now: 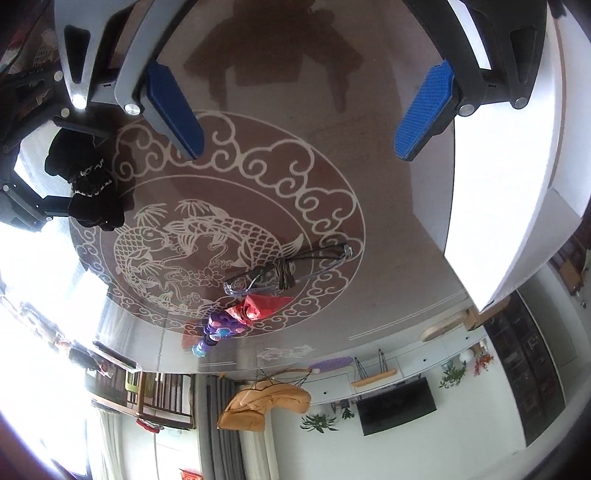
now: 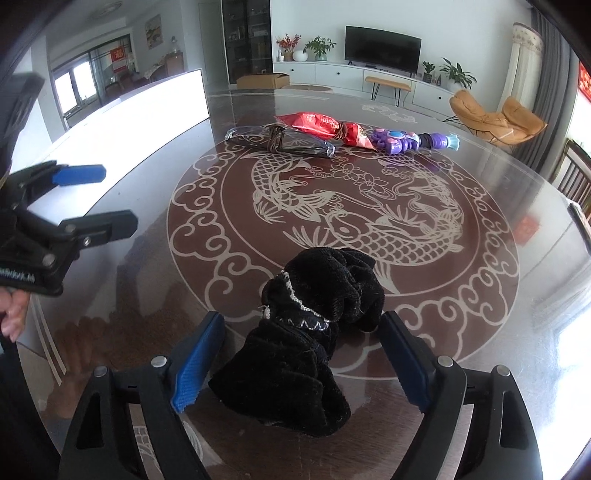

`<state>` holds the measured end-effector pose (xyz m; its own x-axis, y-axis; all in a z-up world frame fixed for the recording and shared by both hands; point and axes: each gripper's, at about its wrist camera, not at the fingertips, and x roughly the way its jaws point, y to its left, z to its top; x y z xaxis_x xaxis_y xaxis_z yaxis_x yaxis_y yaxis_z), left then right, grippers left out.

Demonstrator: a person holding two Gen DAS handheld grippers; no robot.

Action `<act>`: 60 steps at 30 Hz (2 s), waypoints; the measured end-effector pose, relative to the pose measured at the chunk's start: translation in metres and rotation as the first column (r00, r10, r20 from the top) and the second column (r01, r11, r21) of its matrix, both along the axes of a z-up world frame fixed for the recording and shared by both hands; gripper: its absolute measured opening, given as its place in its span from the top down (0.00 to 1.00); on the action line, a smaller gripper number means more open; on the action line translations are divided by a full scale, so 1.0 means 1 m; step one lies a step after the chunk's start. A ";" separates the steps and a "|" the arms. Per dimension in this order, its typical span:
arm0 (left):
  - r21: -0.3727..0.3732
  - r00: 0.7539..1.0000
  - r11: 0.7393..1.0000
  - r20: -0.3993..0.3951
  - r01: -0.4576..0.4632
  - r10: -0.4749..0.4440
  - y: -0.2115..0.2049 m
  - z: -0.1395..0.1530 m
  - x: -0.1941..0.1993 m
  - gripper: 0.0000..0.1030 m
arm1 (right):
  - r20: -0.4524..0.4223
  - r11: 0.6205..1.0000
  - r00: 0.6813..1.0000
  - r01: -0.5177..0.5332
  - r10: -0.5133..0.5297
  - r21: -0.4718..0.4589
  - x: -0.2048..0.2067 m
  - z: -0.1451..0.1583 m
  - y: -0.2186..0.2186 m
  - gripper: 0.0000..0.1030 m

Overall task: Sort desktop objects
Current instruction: 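Grasp the clear glasses with the left tool while the right tool holds the pouch, then lift the glasses with the left tool while the right tool holds the pouch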

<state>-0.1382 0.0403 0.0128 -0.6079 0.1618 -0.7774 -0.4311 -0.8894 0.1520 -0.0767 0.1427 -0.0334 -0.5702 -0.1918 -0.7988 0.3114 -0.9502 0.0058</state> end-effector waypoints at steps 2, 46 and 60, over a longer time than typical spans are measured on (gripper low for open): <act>-0.022 0.999 0.999 -0.006 0.047 -0.047 0.011 0.001 -0.021 0.00 | 0.000 1.000 1.000 0.000 0.000 -0.008 -0.001 0.000 0.001 0.16; 0.110 0.952 0.948 0.100 -0.300 0.290 -0.037 -0.040 0.081 0.07 | 0.004 1.000 1.000 -0.010 0.010 0.012 -0.004 -0.001 -0.002 0.09; 0.106 0.951 0.949 0.118 -0.298 0.285 -0.041 -0.043 0.079 0.00 | 0.019 1.000 1.000 0.017 -0.017 0.020 -0.008 -0.005 -0.001 0.00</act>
